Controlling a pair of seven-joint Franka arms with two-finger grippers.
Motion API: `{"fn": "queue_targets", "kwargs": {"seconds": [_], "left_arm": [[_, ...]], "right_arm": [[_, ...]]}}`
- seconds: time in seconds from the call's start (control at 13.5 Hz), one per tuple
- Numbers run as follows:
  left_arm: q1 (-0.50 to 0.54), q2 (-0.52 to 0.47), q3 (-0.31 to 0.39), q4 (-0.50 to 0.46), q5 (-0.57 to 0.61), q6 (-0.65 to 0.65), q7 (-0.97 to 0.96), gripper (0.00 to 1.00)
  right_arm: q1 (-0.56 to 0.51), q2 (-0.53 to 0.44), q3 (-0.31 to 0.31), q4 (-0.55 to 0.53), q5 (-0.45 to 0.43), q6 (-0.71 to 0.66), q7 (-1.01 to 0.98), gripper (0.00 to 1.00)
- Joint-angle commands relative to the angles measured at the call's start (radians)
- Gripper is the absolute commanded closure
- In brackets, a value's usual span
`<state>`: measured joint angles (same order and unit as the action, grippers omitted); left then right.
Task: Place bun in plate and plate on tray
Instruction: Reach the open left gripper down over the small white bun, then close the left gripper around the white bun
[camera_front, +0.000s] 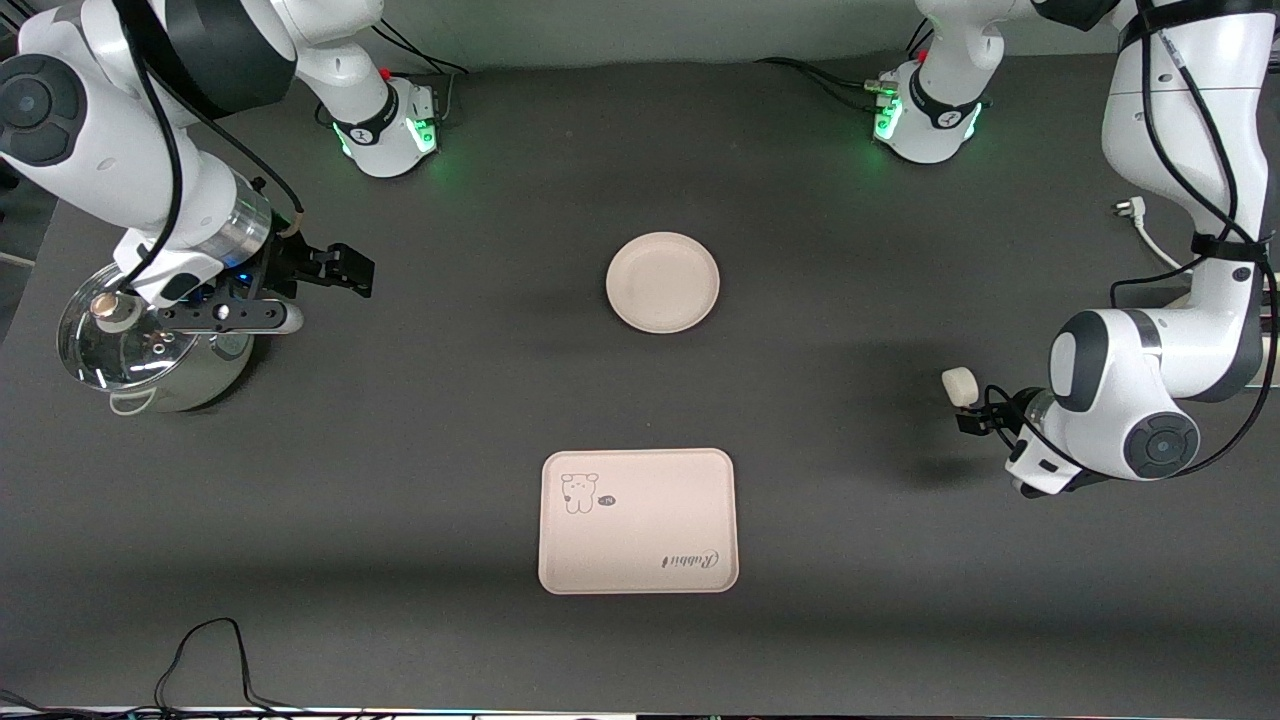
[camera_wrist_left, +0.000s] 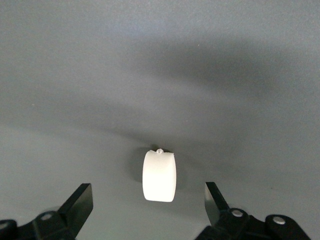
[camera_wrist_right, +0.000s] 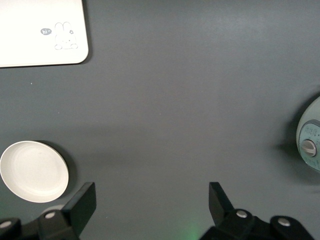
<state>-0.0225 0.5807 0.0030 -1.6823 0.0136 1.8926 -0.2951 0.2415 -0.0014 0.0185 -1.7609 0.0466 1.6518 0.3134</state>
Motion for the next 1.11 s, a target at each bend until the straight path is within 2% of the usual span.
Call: {"fn": "queue_targets", "kwargs": {"seconds": [0.0, 0.15, 0.44, 0.74, 0.89, 1.04], "left_arm": [[-0.01, -0.082, 0.008, -0.13, -0.026, 0.107, -0.022, 0.01], [-0.01, -0.145, 0.009, -0.259, -0.029, 0.244, -0.027, 0.01], [-0.028, -0.241, 0.009, -0.454, -0.029, 0.437, -0.05, 0.01], [-0.03, -0.275, 0.009, -0.529, -0.029, 0.52, -0.062, 0.02], [-0.033, -0.32, 0.009, -0.638, -0.029, 0.667, -0.062, 0.03], [-0.037, -0.326, 0.009, -0.68, -0.029, 0.756, -0.062, 0.03]], "right_arm": [[-0.001, -0.017, -0.014, -0.011, 0.012, 0.006, 0.009, 0.0], [-0.001, -0.017, -0.014, -0.011, 0.012, 0.006, 0.009, 0.0], [-0.002, -0.017, -0.023, -0.011, 0.013, 0.005, 0.007, 0.0], [0.001, -0.017, -0.025, -0.009, 0.013, 0.005, 0.007, 0.0], [0.001, -0.017, -0.025, -0.011, 0.013, 0.005, 0.007, 0.0], [0.001, -0.017, -0.026, -0.011, 0.013, 0.005, 0.007, 0.0]]}}
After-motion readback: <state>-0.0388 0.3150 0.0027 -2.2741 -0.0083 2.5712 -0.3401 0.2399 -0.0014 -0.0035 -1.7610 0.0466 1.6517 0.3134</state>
